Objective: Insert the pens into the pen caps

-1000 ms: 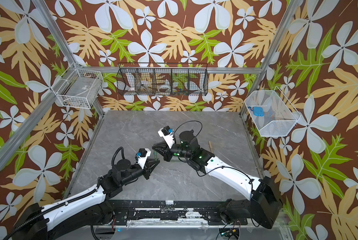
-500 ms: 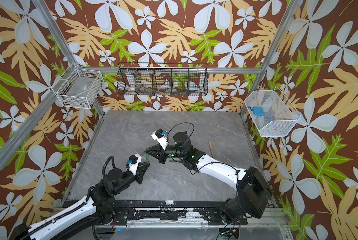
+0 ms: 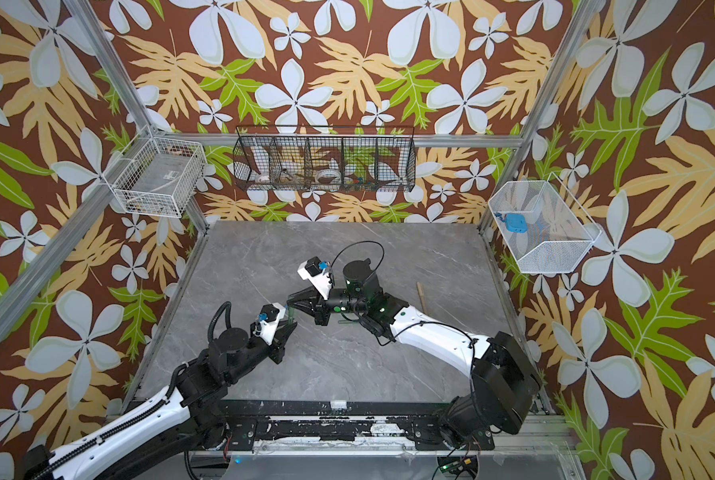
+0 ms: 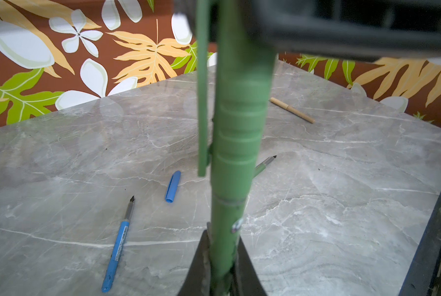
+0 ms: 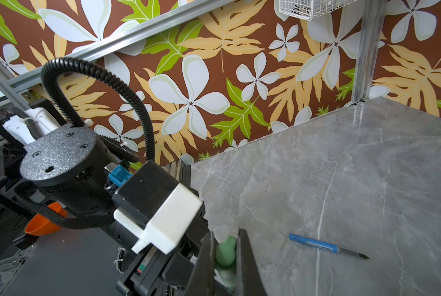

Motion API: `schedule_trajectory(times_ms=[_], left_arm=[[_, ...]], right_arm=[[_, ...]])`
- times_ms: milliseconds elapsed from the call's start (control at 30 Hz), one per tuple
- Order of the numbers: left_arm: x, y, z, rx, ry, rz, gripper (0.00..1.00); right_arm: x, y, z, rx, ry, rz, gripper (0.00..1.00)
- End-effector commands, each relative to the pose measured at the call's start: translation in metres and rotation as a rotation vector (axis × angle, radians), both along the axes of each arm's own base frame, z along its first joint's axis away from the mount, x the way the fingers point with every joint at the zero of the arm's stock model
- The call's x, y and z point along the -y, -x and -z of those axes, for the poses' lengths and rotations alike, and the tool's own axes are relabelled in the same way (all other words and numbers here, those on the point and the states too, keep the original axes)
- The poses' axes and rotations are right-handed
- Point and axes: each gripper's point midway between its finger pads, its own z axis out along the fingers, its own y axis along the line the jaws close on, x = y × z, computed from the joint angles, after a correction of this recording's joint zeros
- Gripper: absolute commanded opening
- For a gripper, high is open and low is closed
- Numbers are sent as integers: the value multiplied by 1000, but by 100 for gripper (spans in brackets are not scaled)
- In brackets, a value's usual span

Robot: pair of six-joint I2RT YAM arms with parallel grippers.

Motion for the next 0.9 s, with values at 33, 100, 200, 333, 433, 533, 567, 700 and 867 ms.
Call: schedule_trajectory(times_ms=[33, 100, 200, 333, 433, 533, 567, 700, 867], left_arm=[[-8, -4, -193, 547, 520, -51, 0], [-3, -2, -205, 571, 543, -17, 0], [1, 1, -218, 599, 573, 16, 0], [-3, 9, -237, 628, 667, 98, 0], [0, 20, -249, 642, 712, 184, 0], [18, 16, -240, 571, 665, 254, 0], [26, 14, -232, 532, 647, 280, 0], [54, 9, -192, 366, 584, 368, 0], [79, 13, -143, 196, 513, 440, 0]], right_arm=[[23, 47, 77, -290, 271, -103, 0], [28, 45, 80, -281, 288, -71, 0], [35, 46, 80, -274, 290, -44, 0], [39, 49, 90, -293, 301, -33, 0], [43, 49, 96, -302, 319, -22, 0], [49, 33, 73, -220, 274, 64, 0], [52, 25, 61, -188, 248, 97, 0], [66, 0, 14, -84, 145, 198, 0], [78, -13, -29, -15, 52, 231, 4]])
